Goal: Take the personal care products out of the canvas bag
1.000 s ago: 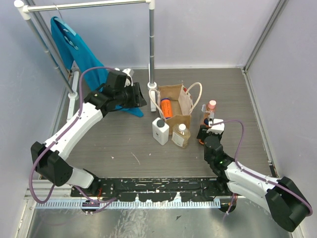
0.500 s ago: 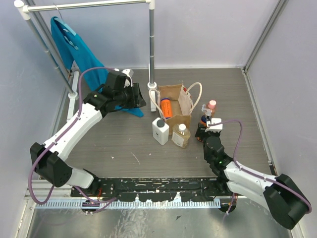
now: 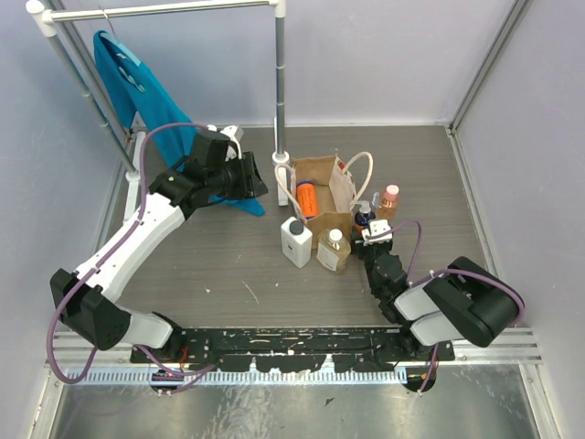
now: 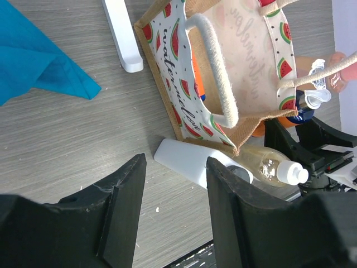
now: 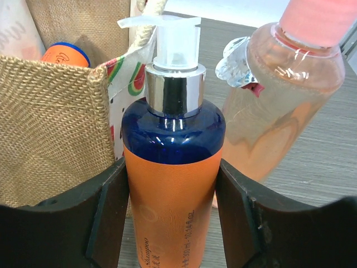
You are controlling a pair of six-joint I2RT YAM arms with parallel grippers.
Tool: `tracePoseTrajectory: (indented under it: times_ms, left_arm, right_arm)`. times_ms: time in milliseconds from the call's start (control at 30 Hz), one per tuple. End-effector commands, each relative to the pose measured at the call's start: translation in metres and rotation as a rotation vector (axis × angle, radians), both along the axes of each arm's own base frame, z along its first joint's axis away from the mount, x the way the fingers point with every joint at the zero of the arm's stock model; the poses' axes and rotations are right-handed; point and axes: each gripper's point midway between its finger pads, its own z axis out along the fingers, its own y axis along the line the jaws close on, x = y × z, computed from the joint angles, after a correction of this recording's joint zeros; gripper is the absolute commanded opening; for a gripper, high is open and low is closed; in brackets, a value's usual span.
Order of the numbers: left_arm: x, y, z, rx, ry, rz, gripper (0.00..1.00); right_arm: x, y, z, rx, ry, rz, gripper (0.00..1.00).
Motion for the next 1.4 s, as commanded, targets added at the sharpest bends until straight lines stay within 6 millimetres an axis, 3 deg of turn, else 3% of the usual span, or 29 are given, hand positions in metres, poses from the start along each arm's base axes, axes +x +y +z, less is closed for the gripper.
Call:
tracePoseTrajectory:
  times_ms: [0, 67, 133, 200, 300, 333, 500, 600, 733, 867, 933, 1000, 1033, 1067, 1100, 1133, 1167, 1200, 1233, 1267, 1367]
  left_arm:
    - [-0.004, 0.008, 0.017, -0.001, -0.054, 0.004, 0.54]
    - [-0.005, 0.010, 0.017, 0.005, -0.058, 0.006, 0.54]
    - [-0.005, 0.010, 0.017, 0.006, -0.063, 0.006, 0.55]
    - [-0.004, 0.010, 0.018, 0.006, -0.063, 0.006, 0.55]
    - [-0.004, 0.009, 0.016, 0.004, -0.059, 0.004, 0.55]
    - [-0.004, 0.009, 0.015, 0.003, -0.056, 0.003, 0.55]
    - [-0.004, 0.008, 0.011, 0.007, -0.047, 0.001, 0.54]
    - [-0.004, 0.009, 0.011, 0.009, -0.050, 0.003, 0.54]
    - [-0.003, 0.011, 0.012, 0.016, -0.057, 0.011, 0.54]
    - [-0.001, 0.012, 0.015, 0.022, -0.064, 0.018, 0.55]
    - [0.001, 0.011, 0.017, 0.019, -0.065, 0.020, 0.55]
    - [0.002, 0.010, 0.019, 0.016, -0.066, 0.018, 0.55]
    - [0.003, 0.009, 0.020, 0.013, -0.069, 0.020, 0.55]
    - [0.005, 0.008, 0.020, 0.012, -0.067, 0.024, 0.55]
    - [0.006, 0.008, 0.020, 0.011, -0.065, 0.027, 0.55]
    - [0.006, 0.007, 0.020, 0.009, -0.062, 0.029, 0.55]
    - [0.007, 0.006, 0.020, 0.006, -0.059, 0.031, 0.55]
    - [0.007, 0.006, 0.021, 0.002, -0.055, 0.033, 0.54]
    - [0.007, 0.005, 0.022, -0.002, -0.053, 0.032, 0.54]
    - [0.007, 0.005, 0.022, -0.005, -0.051, 0.033, 0.54]
    - [0.006, 0.006, 0.026, -0.003, -0.050, 0.037, 0.54]
  right_arm:
    - [0.001, 0.006, 0.072, 0.202, -0.262, 0.024, 0.06]
    - [0.000, 0.007, 0.071, 0.205, -0.257, 0.032, 0.11]
    - [-0.001, 0.007, 0.070, 0.197, -0.257, 0.034, 0.24]
    - [-0.001, 0.005, 0.070, 0.193, -0.256, 0.026, 0.63]
    - [-0.003, 0.001, 0.068, 0.197, -0.252, 0.012, 0.97]
    - [-0.003, 0.000, 0.067, 0.191, -0.249, 0.007, 1.00]
    - [-0.008, -0.004, 0.066, 0.193, -0.250, 0.003, 1.00]
    - [-0.014, -0.006, 0.080, 0.206, -0.294, 0.018, 1.00]
    - [-0.025, -0.006, 0.113, 0.203, -0.373, 0.033, 1.00]
    - [-0.023, -0.008, 0.151, 0.201, -0.292, -0.035, 1.00]
    - [-0.026, -0.015, 0.184, 0.243, -0.290, -0.063, 1.00]
    - [-0.022, -0.004, 0.207, 0.229, -0.250, -0.023, 1.00]
    - [-0.017, 0.011, 0.212, 0.189, -0.203, 0.029, 0.96]
    - [-0.009, 0.027, 0.217, 0.141, -0.143, 0.073, 0.75]
    - [-0.003, 0.044, 0.220, 0.094, -0.073, 0.126, 0.38]
    - [0.006, 0.057, 0.238, 0.082, -0.043, 0.146, 0.08]
    - [0.017, 0.071, 0.238, 0.066, 0.021, 0.160, 0.02]
    - [0.028, 0.082, 0.238, 0.032, 0.097, 0.159, 0.01]
    - [0.038, 0.097, 0.212, -0.031, 0.221, 0.178, 0.06]
    - [0.048, 0.112, 0.222, -0.029, 0.295, 0.207, 0.17]
    - [0.068, 0.147, 0.201, -0.042, 0.490, 0.275, 0.54]
